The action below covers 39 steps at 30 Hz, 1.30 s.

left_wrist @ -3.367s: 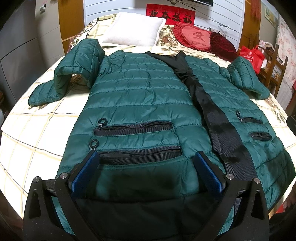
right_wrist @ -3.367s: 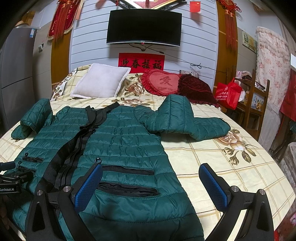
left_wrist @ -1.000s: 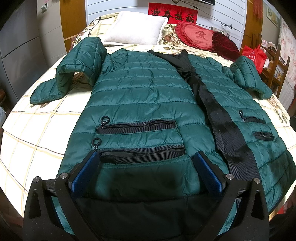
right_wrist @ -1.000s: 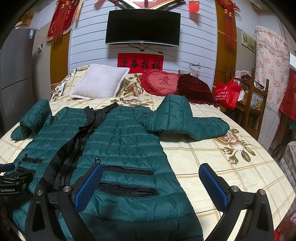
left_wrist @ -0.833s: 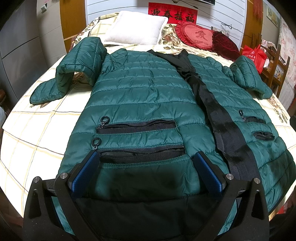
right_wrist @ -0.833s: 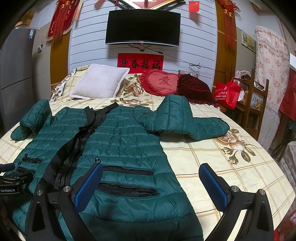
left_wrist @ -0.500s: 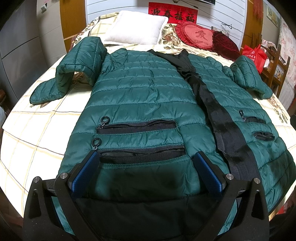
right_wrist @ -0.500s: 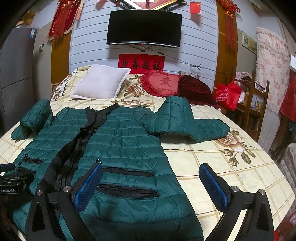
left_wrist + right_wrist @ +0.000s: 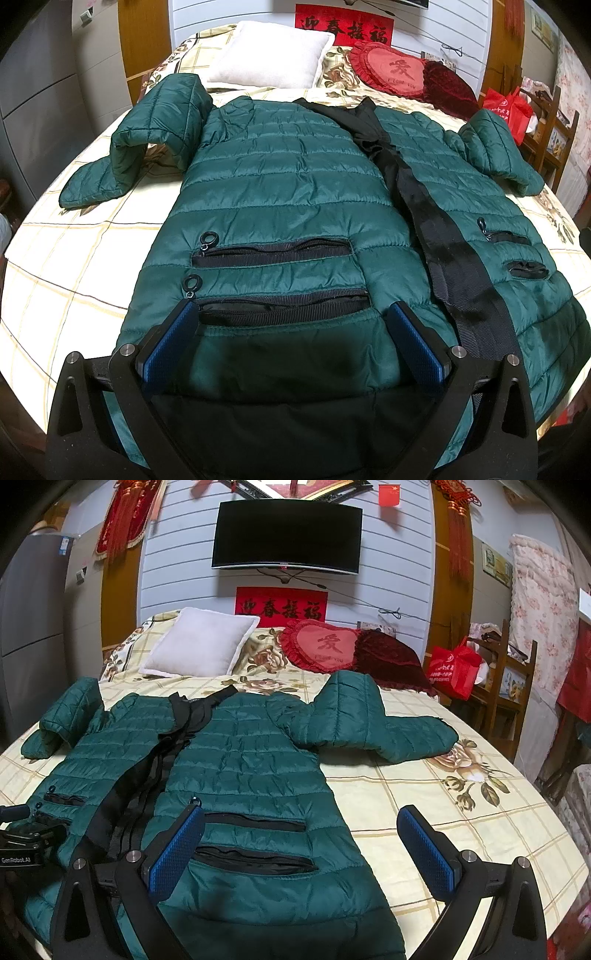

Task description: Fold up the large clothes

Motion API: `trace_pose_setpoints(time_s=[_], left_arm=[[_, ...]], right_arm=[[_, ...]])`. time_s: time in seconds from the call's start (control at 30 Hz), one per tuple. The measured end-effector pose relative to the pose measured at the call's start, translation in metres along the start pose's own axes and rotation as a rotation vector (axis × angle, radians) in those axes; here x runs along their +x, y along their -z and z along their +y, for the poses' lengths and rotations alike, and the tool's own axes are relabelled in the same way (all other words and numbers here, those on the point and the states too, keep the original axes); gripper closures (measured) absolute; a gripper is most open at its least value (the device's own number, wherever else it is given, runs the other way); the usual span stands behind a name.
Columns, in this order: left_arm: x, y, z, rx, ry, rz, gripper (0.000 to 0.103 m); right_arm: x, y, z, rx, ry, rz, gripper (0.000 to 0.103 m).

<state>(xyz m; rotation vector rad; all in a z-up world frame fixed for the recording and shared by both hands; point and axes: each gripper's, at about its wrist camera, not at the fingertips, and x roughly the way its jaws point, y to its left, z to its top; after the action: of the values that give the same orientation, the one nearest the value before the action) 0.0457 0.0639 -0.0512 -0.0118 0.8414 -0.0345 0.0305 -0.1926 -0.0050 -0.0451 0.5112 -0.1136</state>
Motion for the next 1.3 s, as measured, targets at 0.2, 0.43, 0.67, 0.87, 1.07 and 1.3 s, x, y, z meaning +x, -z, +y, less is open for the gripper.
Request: trace_pose_setpoints(time_s=[0.2, 0.43, 0.67, 0.87, 1.07, 1.3], left_arm=[[-0.0001, -0.0004, 0.0, 0.0, 0.0, 0.0, 0.0], [0.0006, -0.0014, -0.0011, 0.001, -0.002, 0.001, 0.0], [0.0003, -0.0007, -0.0014, -0.003, -0.003, 0.009, 0.0], [0.0001, -0.0005, -0.0029, -0.003, -0.004, 0.011, 0.0], [0.0006, -0.0012, -0.0038, -0.005, -0.003, 0.013, 0.0], [0.0002, -0.0014, -0.0038, -0.005, -0.004, 0.013, 0.0]], right_arm=[[-0.0009, -0.0003, 0.001, -0.001, 0.003, 0.001, 0.0], [-0.0029, 0.0005, 0.0036, -0.017, 0.012, -0.009, 0.0], [-0.0008, -0.0005, -0.0009, 0.005, 0.011, -0.007, 0.0], [0.0001, 0.0007, 0.0025, -0.008, 0.012, -0.01, 0.0], [-0.0005, 0.001, 0.0032, -0.002, 0.012, -0.009, 0.0], [0.0007, 0.0008, 0.0057, -0.006, 0.008, -0.008, 0.0]])
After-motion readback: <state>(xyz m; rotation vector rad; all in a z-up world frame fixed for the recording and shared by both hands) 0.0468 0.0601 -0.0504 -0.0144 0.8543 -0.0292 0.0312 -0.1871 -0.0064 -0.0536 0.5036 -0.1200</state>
